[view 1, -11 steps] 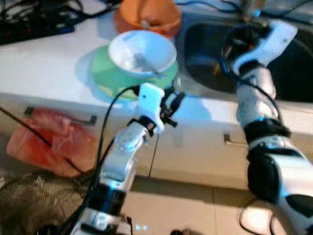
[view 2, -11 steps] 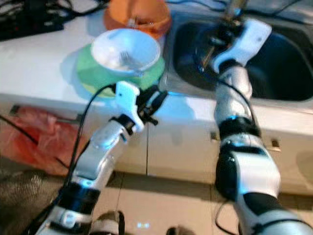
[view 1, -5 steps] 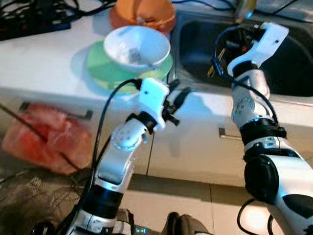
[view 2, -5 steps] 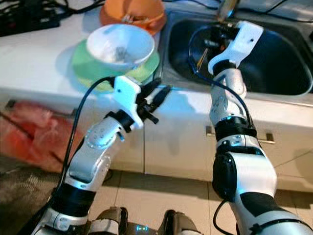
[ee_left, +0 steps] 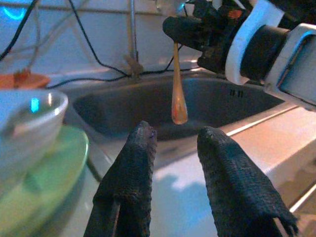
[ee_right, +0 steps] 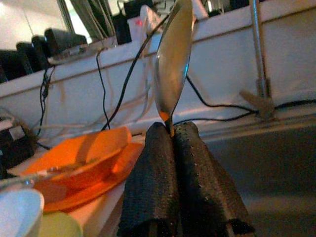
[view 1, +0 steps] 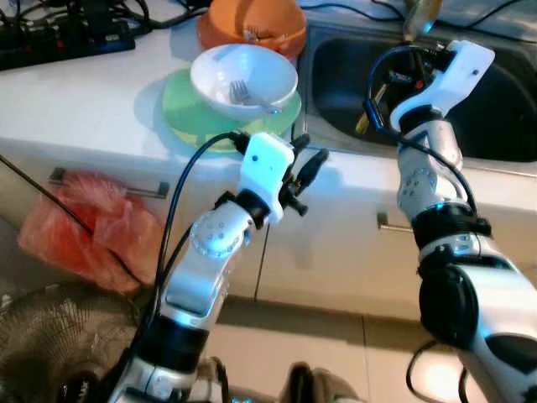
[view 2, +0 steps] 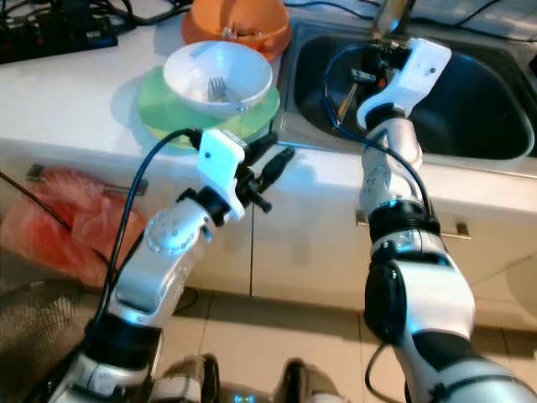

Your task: Kitchen organization

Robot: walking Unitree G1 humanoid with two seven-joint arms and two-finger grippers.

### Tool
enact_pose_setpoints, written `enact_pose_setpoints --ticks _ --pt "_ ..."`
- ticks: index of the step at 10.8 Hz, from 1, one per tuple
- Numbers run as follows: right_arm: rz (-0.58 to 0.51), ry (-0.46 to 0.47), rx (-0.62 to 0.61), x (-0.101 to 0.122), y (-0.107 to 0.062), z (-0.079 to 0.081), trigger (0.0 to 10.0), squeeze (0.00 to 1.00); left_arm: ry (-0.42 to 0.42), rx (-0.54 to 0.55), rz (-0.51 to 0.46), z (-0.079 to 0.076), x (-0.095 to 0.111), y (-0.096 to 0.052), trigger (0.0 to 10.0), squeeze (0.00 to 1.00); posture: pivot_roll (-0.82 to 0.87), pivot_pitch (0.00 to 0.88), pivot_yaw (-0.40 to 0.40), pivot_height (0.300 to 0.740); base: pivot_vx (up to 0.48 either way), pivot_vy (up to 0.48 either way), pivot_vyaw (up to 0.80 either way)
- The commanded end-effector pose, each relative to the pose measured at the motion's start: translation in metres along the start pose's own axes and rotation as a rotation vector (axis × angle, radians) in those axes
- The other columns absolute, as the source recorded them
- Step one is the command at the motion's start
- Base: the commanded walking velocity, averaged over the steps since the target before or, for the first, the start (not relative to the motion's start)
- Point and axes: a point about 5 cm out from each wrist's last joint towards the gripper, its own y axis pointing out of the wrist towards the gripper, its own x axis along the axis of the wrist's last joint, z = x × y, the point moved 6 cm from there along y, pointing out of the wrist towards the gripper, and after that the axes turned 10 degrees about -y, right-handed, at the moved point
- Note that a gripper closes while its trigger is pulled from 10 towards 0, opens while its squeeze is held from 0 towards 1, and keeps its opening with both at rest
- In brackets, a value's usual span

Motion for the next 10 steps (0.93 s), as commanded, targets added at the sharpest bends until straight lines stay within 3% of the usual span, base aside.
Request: enact_pose_setpoints --ticks 1,5,10 --pt "-0.007 -0.007 -0.023 0.0036 -0.0008 -0.0109 10.0 0.00 0.003 -0.024 -0.012 -0.0084 0.0053 0.0030 10.0 0.00 0.21 0.201 -0.071 0.740 0.360 0.000 -0.80" --pt "-0.009 -0.005 -0.017 0.0029 -0.0012 -0.0090 10.0 0.00 0.010 -0.033 -0.001 -0.0101 0.0036 0.0029 10.0 0.00 0.21 0.201 -0.072 0.740 0.347 0.000 0.00" --pt "-0.004 -0.009 -0.013 0.0014 -0.0017 -0.0080 10.0 0.00 0.008 -0.053 -0.008 -0.0155 0.0044 0.0031 10.0 0.00 0.21 0.199 -0.071 0.740 0.000 0.000 0.00"
